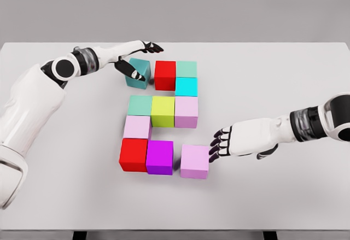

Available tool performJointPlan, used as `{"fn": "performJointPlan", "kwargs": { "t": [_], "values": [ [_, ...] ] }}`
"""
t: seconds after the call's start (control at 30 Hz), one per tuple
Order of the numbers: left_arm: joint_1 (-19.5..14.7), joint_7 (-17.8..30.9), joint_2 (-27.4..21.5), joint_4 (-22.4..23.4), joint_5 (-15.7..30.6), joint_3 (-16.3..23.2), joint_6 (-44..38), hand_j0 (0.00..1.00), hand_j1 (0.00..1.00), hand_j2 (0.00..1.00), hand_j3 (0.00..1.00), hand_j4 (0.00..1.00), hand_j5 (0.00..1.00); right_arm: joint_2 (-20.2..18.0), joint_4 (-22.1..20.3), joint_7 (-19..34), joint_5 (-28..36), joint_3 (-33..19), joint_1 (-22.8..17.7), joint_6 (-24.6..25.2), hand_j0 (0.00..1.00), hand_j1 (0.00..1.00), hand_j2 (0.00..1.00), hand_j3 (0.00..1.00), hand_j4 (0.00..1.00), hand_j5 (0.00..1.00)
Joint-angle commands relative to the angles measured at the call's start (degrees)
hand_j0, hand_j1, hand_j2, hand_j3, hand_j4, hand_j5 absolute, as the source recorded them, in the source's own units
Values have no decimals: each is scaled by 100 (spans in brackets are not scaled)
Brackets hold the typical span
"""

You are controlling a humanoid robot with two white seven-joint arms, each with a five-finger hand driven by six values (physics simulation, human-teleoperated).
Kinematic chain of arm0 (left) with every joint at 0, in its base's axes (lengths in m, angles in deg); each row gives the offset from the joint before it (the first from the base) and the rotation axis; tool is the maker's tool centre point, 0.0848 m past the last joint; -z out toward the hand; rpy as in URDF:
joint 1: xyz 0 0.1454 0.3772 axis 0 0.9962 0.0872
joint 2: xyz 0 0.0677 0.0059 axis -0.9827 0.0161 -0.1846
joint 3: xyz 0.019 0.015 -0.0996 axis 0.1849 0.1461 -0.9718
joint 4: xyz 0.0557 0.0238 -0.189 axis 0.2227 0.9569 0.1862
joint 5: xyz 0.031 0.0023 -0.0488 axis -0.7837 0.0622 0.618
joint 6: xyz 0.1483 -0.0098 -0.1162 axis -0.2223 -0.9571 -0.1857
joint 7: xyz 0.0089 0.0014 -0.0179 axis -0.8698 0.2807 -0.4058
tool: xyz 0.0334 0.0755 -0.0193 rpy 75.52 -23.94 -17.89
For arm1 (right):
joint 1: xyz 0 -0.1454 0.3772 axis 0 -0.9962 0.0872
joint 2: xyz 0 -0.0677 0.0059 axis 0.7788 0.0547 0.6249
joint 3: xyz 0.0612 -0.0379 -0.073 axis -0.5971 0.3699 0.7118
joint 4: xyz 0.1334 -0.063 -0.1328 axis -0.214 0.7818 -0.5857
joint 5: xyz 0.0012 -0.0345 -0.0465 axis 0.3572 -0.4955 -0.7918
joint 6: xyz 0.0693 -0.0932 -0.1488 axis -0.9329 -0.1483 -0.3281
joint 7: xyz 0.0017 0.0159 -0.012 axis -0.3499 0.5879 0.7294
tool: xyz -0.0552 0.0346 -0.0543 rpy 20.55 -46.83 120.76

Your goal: Assemble the squares on the desktop into the number 2

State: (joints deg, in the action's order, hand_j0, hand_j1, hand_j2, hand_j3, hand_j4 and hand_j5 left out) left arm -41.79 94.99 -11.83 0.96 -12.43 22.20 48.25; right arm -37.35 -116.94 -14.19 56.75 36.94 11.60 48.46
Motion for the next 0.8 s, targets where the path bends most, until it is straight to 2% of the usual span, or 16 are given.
{"fn": "performJointPlan", "kwargs": {
  "t": [0.0, 0.27, 0.37, 0.43, 0.53, 0.57, 0.6, 0.63, 0.67, 0.73, 0.77],
  "values": [
    [0, -16, 11, 4, 34, -10, 36, 88, 88, 88, 88, 88, 88, 26, -1, -2, 46, 0, 0, 14, 100, 100, 100, 100, 100, 100],
    [18, -7, -68, -155, 131, -71, 132, 92, 92, 92, 92, 92, 92, 114, -1, -2, 28, 53, 61, 14, 100, 100, 100, 100, 100, 100],
    [18, -7, -367, -532, 623, 8, 141, 95, 95, 95, 95, 95, 95, 123, -1, -2, 28, 44, 79, 14, 100, 100, 100, 100, 100, 100],
    [26, 2, -481, -682, 693, 17, 150, 100, 100, 100, 100, 100, 100, 114, 8, -2, 46, 44, 105, 14, 100, 100, 100, 100, 100, 100],
    [26, 28, -823, -682, 764, 131, 106, 100, 100, 100, 100, 100, 100, 114, 25, -2, 28, 35, 140, 14, 100, 100, 100, 100, 100, 100],
    [18, 89, -947, -664, 764, 201, 62, 90, 90, 90, 90, 90, 90, 123, 25, -2, 28, 35, 149, 14, 100, 100, 100, 100, 100, 100],
    [0, 265, -1061, -656, 755, 227, 53, 72, 72, 72, 72, 72, 72, 123, 25, -2, 28, 35, 149, 14, 100, 100, 100, 100, 100, 100],
    [-53, 381, -1167, -603, 755, 254, 80, 50, 50, 50, 50, 50, 50, 123, 43, -2, 28, 35, 149, 14, 100, 100, 100, 100, 100, 100],
    [-88, 381, -1228, -550, 711, 254, 62, 38, 38, 38, 38, 38, 38, 149, 43, -2, 28, 35, 158, 14, 100, 100, 100, 100, 100, 100],
    [-167, 381, -1237, -155, 527, 298, 62, 35, 35, 35, 35, 35, 35, 158, 43, -2, 28, 35, 158, 14, 100, 100, 100, 100, 100, 100],
    [-237, 381, -1193, 38, 228, 298, 62, 35, 35, 35, 35, 35, 35, 184, 43, -2, 28, 35, 158, 14, 100, 100, 100, 100, 100, 100]
  ]
}}
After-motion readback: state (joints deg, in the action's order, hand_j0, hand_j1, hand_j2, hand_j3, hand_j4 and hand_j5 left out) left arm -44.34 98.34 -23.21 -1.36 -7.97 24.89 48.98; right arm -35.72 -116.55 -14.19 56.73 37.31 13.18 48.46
